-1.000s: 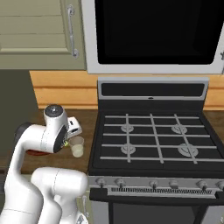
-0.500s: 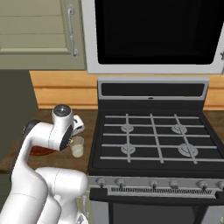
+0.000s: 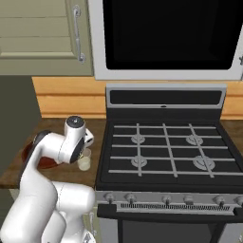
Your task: Grab a lemon wedge from the fridge and one ice cube from the ice bowl, and put them in the glass of lemonade.
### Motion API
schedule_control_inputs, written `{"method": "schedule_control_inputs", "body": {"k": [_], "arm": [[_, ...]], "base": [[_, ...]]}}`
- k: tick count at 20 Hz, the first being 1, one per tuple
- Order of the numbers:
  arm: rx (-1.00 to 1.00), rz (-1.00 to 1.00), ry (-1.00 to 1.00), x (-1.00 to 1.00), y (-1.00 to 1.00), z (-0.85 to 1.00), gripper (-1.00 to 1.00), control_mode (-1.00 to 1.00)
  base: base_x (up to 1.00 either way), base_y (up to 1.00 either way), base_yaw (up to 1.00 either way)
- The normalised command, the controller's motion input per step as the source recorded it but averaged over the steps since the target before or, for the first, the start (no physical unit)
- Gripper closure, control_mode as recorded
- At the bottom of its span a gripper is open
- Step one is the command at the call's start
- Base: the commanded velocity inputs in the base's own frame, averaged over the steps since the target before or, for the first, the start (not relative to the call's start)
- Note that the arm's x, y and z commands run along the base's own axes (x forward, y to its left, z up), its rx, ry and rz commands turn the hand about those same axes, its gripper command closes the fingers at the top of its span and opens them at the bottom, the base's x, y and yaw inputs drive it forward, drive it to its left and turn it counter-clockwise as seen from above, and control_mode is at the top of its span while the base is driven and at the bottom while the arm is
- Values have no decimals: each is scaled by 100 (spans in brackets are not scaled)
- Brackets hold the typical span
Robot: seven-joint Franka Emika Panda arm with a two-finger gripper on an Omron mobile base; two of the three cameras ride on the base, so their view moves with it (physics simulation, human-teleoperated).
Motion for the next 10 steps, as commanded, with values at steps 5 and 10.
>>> {"method": "schedule_control_inputs", "body": {"k": [5,10], "arm": [[0,5,1,35,0,0,100,-100],[0,5,4,27,0,0,100,-100]], "base": [[0,0,0],[0,0,0]]}}
